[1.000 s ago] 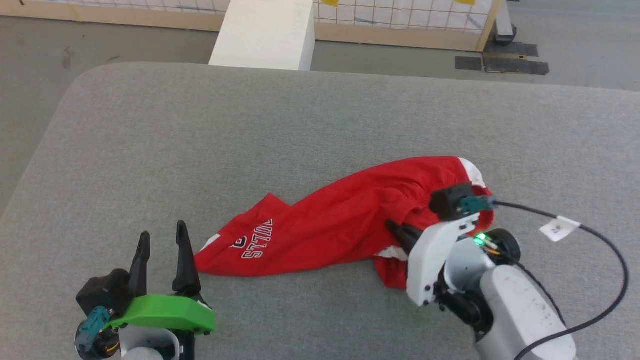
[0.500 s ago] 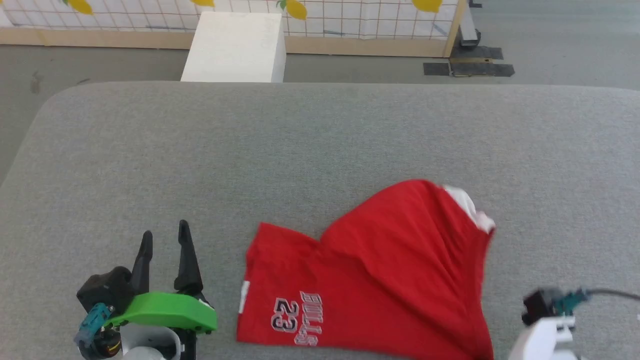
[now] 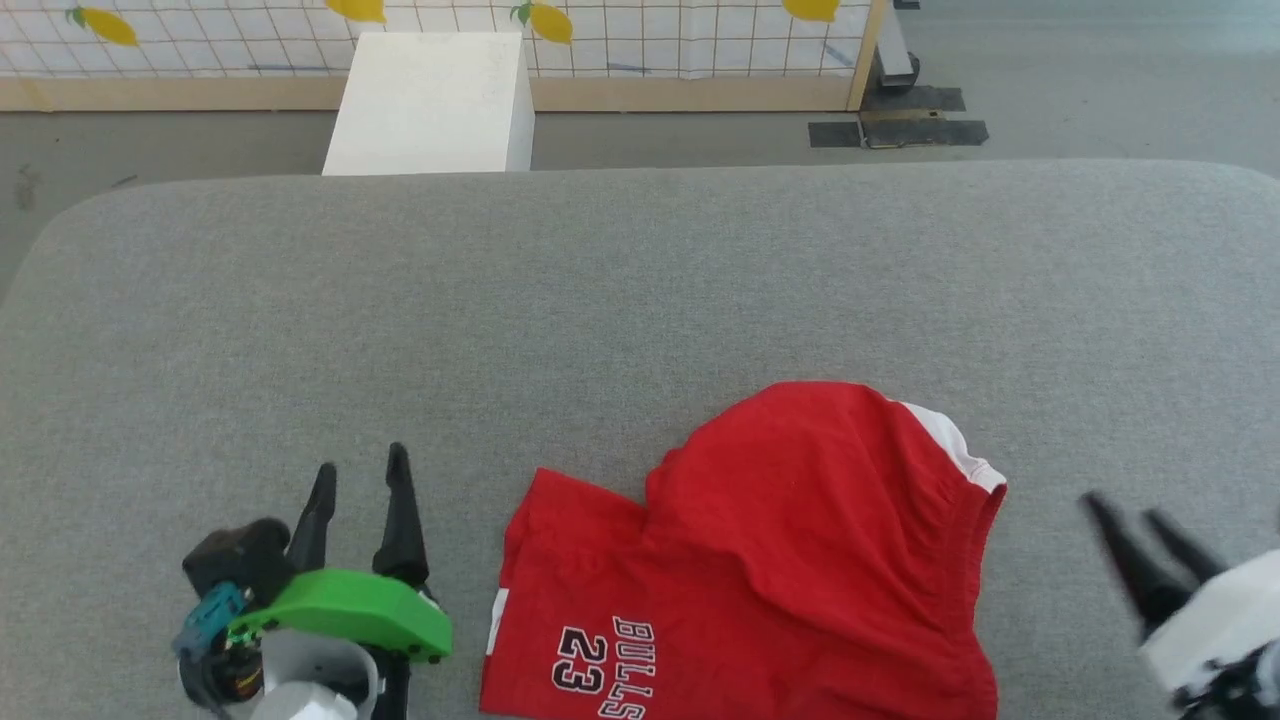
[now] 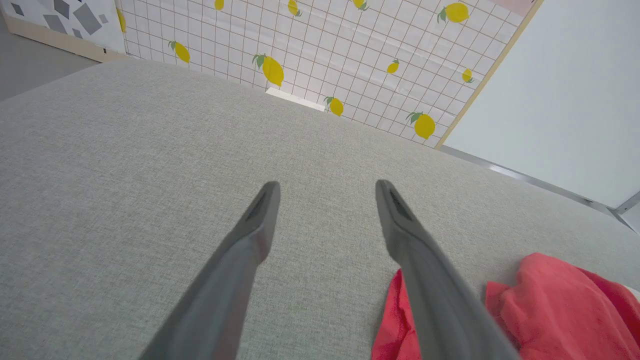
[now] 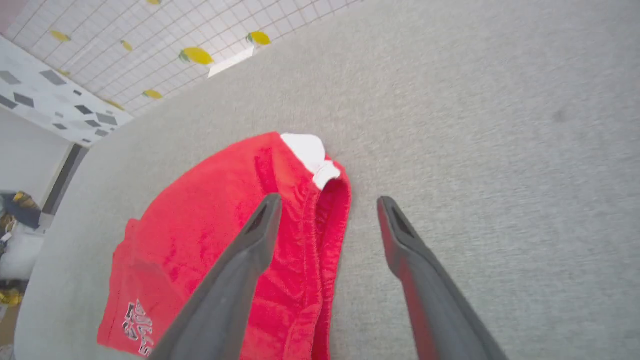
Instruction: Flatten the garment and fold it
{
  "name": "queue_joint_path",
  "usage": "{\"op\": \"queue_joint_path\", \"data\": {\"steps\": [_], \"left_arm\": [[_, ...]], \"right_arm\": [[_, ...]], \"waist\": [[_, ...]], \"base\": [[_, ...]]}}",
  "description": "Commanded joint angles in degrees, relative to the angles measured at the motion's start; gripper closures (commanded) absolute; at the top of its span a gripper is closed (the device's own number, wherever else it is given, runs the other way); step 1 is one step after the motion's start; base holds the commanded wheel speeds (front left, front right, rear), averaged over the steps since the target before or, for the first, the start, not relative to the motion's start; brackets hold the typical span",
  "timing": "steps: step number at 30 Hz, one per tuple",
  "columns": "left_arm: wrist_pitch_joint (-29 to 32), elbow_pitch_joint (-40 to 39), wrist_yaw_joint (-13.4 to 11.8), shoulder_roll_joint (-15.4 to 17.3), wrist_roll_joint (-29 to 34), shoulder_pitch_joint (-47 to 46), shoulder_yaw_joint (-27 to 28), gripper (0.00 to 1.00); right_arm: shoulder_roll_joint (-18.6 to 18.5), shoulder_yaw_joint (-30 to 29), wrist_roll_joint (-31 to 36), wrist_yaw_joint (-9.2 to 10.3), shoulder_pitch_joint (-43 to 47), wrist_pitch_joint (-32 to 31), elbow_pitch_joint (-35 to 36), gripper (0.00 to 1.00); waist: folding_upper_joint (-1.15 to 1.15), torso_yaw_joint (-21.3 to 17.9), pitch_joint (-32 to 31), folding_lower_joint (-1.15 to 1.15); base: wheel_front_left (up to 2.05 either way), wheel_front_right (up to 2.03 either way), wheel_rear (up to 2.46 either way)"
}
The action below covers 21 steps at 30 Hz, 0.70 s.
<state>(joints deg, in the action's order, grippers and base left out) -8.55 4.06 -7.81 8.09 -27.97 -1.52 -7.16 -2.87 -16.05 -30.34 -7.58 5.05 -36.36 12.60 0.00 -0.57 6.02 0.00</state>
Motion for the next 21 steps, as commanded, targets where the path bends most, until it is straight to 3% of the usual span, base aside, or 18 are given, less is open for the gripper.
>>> {"op": "queue_joint_path", "data": {"steps": [1,4,8,11,16,21], "left_arm": [[0.7,-0.3,0.4,0.6,-0.7,-2.1,-0.5,0.0],[3.7,0.6,2.0,1.4,-0.6,-6.3,-2.3,0.0],[10.4,5.1,4.5,1.8,-1.2,-14.8,-5.2,0.0],[17.7,9.6,5.7,1.1,-1.6,-20.2,-8.4,0.0],[34.9,15.5,8.0,-0.5,-2.6,-25.0,-15.8,0.0],[40.0,19.0,8.8,-0.3,-1.6,-25.2,-19.4,0.0]], "right_arm": [[0.0,-2.5,0.2,0.09,-1.5,3.1,-1.1,0.0],[0.0,-6.7,2.8,0.09,-4.4,9.4,-3.8,0.0],[0.0,-6.7,3.8,0.09,-6.9,13.6,-7.6,0.0],[0.0,-5.1,3.5,0.09,-7.9,15.0,-10.1,0.0],[0.0,-3.0,2.9,0.09,-8.7,16.4,-13.3,0.0],[0.0,-2.3,2.7,0.09,-9.1,17.9,-14.9,0.0]], "waist": [[0.0,-0.3,-0.1,0.0],[0.0,-1.1,0.3,0.0],[0.0,-2.7,1.7,0.0],[0.0,-4.2,2.9,0.0],[0.0,-6.7,4.6,0.0],[0.0,-8.2,5.7,0.0]], "base": [[0.0,0.0,0.0],[0.0,0.0,0.0],[0.0,0.0,0.0],[0.0,0.0,0.0],[0.0,0.0,0.0],[0.0,0.0,0.0]]}}
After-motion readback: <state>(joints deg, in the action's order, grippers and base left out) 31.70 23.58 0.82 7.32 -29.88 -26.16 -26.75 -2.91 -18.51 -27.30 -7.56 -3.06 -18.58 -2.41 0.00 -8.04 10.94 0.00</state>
